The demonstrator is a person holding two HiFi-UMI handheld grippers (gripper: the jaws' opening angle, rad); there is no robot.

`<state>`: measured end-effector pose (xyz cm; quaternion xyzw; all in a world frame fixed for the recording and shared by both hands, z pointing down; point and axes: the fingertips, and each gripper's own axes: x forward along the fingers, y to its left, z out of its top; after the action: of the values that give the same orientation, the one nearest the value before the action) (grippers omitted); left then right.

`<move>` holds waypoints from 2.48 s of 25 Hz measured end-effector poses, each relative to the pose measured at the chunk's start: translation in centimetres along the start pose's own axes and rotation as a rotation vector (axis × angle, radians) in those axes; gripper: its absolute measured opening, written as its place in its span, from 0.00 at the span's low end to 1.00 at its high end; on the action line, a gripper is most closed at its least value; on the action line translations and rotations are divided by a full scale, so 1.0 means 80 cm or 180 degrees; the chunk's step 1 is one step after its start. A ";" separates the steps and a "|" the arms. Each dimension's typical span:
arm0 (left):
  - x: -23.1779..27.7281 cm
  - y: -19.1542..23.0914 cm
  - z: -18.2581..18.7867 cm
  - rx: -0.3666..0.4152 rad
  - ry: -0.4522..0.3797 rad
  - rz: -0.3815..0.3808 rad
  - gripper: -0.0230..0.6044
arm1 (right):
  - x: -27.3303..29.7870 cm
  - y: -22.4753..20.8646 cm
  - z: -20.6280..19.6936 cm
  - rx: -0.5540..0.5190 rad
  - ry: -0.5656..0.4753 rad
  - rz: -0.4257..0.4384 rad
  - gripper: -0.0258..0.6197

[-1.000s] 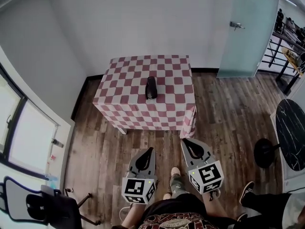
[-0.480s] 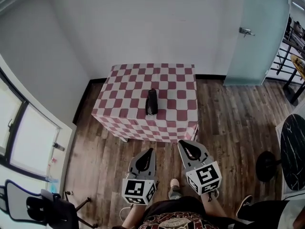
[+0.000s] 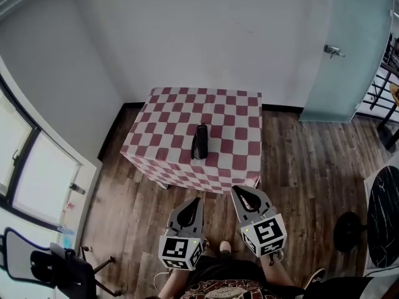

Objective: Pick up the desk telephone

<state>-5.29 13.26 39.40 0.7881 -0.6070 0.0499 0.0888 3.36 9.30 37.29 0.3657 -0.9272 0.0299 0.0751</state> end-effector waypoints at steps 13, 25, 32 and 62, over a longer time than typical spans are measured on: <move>0.081 0.050 0.013 0.0026 0.0031 -0.0138 0.05 | 0.078 -0.040 0.007 -0.0019 0.0081 -0.0128 0.07; 0.187 0.145 0.037 0.0065 0.0052 -0.0351 0.05 | 0.215 -0.076 0.026 -0.0026 0.0125 -0.0235 0.07; 0.222 0.183 0.041 0.0064 0.0104 -0.0490 0.05 | 0.262 -0.088 0.026 0.0044 0.0161 -0.0390 0.07; 0.340 0.232 0.037 -0.0142 0.0280 -0.0360 0.05 | 0.374 -0.167 0.018 0.0169 0.0338 -0.0148 0.07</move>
<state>-16.25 -17.66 43.05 0.8161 -0.5579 0.0659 0.1356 -9.24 -20.80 40.70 0.3868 -0.9121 0.0721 0.1153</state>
